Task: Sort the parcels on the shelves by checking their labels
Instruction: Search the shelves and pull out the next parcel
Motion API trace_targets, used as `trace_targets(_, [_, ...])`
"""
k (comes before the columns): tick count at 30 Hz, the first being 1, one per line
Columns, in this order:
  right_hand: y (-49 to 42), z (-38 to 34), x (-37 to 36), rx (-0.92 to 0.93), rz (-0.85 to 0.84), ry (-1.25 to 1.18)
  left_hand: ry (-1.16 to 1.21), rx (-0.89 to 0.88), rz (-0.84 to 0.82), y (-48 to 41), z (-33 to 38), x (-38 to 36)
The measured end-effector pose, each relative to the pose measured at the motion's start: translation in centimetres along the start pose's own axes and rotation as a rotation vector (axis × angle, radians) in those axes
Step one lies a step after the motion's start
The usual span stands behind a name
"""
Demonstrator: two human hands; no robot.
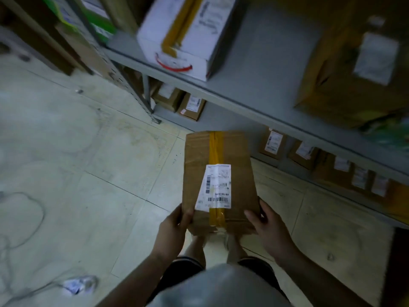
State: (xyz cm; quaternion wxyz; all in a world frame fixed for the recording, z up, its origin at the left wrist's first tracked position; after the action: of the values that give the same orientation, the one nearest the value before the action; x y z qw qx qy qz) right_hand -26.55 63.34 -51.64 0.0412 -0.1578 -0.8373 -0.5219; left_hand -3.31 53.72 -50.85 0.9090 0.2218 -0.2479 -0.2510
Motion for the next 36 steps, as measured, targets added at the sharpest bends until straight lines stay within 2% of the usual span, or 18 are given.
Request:
trace_targets(7, [12.6, -5.7, -0.8, 0.353, -0.024, 0.002, 0.026, -0.255, 0.176, 10.8, 7.9, 9.5])
trace_targets(12, [15.4, -7.9, -2.4, 0.516, -0.066, -0.059, 0.114, -0.386, 0.328, 12.8, 9.8, 12.4])
trace_targets(18, [16.8, -9.5, -2.3, 0.621, -0.1, -0.093, 0.189, -0.461, 0.369, 13.8, 11.0, 13.3])
trace_targets(27, [15.7, -8.8, -1.5, 0.595, -0.094, -0.12, 0.163, -0.404, 0.344, 12.5, 10.5, 12.4])
trace_targets(36, [10.8, -6.2, -1.2, 0.417, -0.196, -0.035, 0.132, -0.132, 0.3, 10.8, 6.3, 9.5])
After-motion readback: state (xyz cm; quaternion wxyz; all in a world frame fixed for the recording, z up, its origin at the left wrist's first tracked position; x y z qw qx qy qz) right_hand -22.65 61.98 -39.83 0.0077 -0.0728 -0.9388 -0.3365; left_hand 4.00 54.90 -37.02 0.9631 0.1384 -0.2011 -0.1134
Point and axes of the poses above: each hand's wrist, its own y-axis away from the middle knuckle, its own x-axis out of the back of the hand, z = x × y, the point moved 1 cm from there along -y, towards the middle knuckle, and after that the axes turned 13 degrees about -x, right-handed, at the moved point
